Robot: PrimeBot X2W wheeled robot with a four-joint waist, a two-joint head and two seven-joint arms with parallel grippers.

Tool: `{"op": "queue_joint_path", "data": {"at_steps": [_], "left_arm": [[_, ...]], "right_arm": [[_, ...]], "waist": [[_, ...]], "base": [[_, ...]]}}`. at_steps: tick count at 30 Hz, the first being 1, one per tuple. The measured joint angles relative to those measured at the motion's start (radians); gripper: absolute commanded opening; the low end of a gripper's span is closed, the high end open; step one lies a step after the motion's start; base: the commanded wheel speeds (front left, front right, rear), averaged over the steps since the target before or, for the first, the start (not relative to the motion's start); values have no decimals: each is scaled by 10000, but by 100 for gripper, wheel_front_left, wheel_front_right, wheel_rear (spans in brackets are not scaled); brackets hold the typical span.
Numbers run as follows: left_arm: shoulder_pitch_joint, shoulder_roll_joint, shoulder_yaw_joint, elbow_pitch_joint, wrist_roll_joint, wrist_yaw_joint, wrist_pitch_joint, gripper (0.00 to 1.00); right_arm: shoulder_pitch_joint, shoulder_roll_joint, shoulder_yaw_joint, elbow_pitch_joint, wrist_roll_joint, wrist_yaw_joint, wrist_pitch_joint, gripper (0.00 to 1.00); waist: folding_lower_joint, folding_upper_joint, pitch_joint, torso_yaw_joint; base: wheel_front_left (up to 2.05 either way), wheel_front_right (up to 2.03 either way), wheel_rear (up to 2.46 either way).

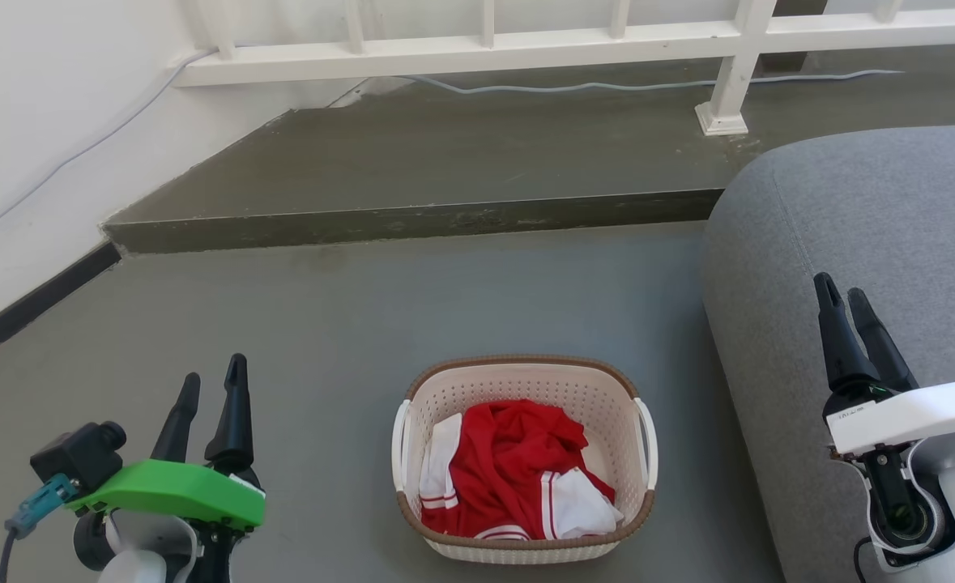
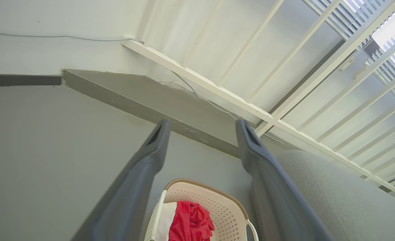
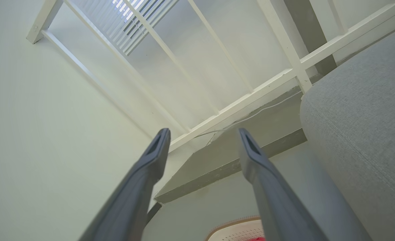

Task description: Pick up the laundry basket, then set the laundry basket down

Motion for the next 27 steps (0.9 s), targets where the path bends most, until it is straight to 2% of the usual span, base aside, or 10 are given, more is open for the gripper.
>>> {"op": "queue_joint_path", "data": {"at_steps": [8,27], "left_arm": [[-182,-4,-230,-59,1191,163,-242,100],[-339,-69,-587,-303,4034,249,-922,100]], "right_arm": [[-83,-50,165,-25,-1264,-6,-190,100],[-95,-25,410,-184,-4194,-8,-882,100]], "waist": [[0,0,24,4],[0,0,81,43]], "base": [[0,0,0],[0,0,0]]}}
